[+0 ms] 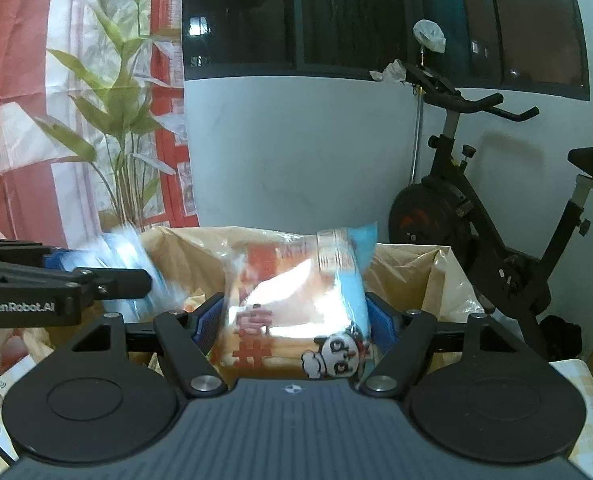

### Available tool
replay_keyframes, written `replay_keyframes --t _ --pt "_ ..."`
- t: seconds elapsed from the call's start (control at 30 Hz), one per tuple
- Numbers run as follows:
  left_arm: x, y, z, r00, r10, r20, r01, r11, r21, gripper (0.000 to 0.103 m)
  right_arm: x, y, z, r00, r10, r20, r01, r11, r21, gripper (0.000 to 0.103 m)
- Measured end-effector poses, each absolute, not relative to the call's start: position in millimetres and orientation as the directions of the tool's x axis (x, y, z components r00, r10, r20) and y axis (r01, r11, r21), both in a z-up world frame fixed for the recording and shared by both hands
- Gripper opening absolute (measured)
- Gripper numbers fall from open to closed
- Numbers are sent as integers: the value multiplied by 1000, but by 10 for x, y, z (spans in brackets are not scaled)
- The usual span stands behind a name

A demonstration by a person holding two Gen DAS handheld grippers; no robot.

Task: Organize snacks
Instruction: 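Open both tools over the box to drop the packet and bun, then move left tool to clear candy while right tool moves to cracker packet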

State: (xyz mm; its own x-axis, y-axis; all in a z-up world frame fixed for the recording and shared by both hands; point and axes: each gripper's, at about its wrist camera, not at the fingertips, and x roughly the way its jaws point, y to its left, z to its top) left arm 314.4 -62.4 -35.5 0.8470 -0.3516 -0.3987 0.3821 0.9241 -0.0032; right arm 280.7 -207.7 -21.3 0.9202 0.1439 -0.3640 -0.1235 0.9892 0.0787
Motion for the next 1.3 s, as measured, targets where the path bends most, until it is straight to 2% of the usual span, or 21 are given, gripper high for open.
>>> replay_keyframes --t 0.1,0.3,0.47,0.8,1.07,1.3 --pt "3071 -590 -327 857 -345 -383 374 927 2 60 2734 -2016 -163 930 126 -344 -118 992 44 79" --pt "2863 -483 -285 860 -345 -377 367 930 -12 60 2504 -1952 -89 943 127 -308 -124 992 30 79" --pt "2613 -313 -264 865 -352 -357 360 932 -46 65 2227 -1910 -74 947 141 -288 -124 989 75 79" --pt "2099 -19 -476 864 -349 -363 341 936 -89 65 1727 -1755 -223 949 151 -276 -119 984 130 79" --pt "1855 89 -814 851 -328 -410 309 944 -114 65 1416 -1608 -450 945 154 -287 -124 985 121 79" --pt "1806 123 -1069 836 -295 -463 282 954 -98 65 1290 -1566 -697 925 164 -342 -124 983 135 79"
